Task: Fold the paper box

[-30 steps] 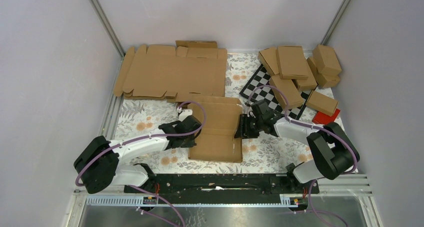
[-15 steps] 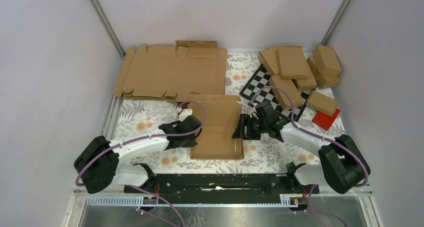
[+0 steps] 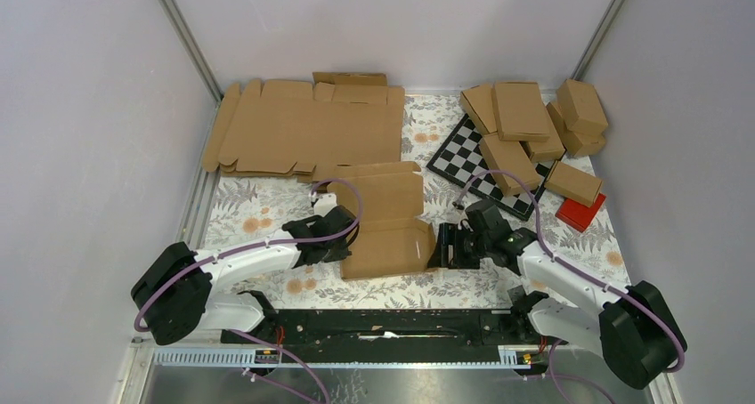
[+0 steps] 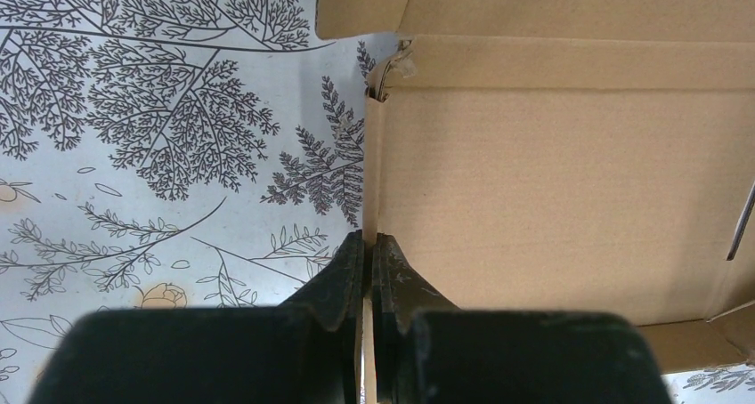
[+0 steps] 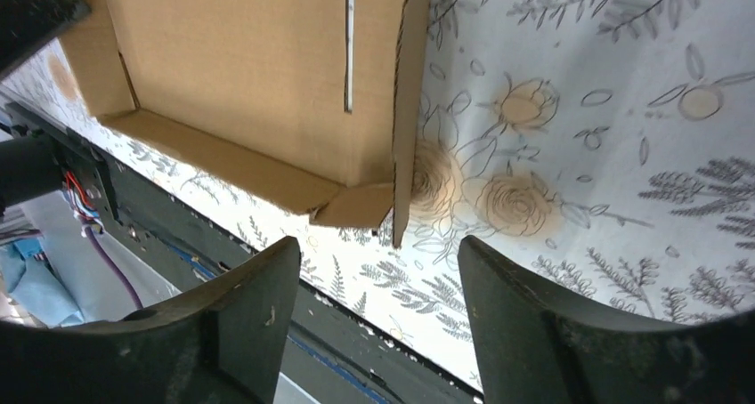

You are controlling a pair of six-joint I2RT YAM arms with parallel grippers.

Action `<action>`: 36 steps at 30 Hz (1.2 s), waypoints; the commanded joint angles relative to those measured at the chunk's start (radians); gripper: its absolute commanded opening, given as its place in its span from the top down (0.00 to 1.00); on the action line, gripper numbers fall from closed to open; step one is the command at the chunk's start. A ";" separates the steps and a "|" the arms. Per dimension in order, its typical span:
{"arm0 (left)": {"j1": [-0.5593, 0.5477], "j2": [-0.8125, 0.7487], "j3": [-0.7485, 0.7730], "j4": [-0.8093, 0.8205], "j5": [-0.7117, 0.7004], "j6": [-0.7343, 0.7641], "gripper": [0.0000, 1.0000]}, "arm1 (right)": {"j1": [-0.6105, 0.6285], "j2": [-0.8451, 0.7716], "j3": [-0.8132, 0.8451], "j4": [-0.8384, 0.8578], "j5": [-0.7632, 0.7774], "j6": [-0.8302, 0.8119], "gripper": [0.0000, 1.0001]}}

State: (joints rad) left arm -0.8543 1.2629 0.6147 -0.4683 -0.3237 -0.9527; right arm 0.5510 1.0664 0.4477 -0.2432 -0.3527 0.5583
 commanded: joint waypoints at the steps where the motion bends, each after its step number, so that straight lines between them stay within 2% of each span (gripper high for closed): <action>1: -0.001 -0.013 0.006 0.025 -0.043 -0.026 1.00 | 0.054 -0.028 -0.001 -0.058 0.041 0.006 0.31; 11: -0.002 -0.012 0.012 0.025 -0.038 -0.007 1.00 | 0.111 0.038 0.031 -0.088 0.151 0.017 0.55; 16: 0.000 -0.012 0.017 0.033 -0.029 0.014 1.00 | 0.115 0.100 0.063 -0.051 0.182 -0.001 0.54; 29: -0.001 -0.008 0.018 0.052 -0.001 0.040 1.00 | 0.139 0.280 0.163 0.058 0.126 -0.037 0.47; 36: -0.001 -0.011 0.018 0.056 0.005 0.051 1.00 | 0.139 0.255 0.149 0.119 0.086 -0.045 0.48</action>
State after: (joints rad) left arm -0.8539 1.2629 0.6147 -0.4541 -0.3260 -0.9165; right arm 0.6807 1.3468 0.5838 -0.1883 -0.2302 0.5358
